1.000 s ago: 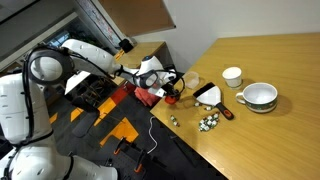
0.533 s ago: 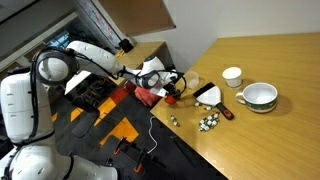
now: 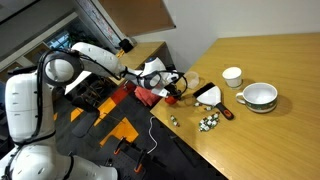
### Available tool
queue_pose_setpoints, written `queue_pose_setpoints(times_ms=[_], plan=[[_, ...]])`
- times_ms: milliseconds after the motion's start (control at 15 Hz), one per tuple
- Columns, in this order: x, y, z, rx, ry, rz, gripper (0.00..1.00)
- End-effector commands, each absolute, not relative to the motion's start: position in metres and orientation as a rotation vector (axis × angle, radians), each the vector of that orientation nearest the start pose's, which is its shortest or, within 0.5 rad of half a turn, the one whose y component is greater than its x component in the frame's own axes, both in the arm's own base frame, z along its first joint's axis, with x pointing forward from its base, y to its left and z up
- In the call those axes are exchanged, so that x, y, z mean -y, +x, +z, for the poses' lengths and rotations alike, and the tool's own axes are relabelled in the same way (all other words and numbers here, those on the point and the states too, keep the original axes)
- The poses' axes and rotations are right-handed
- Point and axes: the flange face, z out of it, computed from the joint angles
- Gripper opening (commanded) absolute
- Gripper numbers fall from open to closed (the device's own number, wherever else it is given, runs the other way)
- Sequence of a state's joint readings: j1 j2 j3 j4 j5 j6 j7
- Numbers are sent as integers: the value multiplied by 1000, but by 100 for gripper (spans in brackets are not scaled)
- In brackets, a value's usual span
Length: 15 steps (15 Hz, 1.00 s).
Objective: Take the orange lid from the clear bowl and put it on the table then pour out the contents from bowl onto the table then put the bowl on the table and put the lid on the bowl
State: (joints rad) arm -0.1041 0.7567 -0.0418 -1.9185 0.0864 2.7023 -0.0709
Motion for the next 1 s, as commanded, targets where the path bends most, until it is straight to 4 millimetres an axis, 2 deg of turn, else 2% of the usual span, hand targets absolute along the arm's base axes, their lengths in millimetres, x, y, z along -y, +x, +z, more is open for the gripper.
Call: queue_pose_setpoints(times_ms=[0, 200, 333, 667, 933], plan=[[87, 615, 91, -231, -3133, -52, 41], [87, 617, 90, -230, -3135, -53, 13], [85, 618, 90, -227, -3136, -57, 0], [82, 618, 93, -218, -3137, -67, 2], [75, 613, 119, -208, -3120, -110, 2]])
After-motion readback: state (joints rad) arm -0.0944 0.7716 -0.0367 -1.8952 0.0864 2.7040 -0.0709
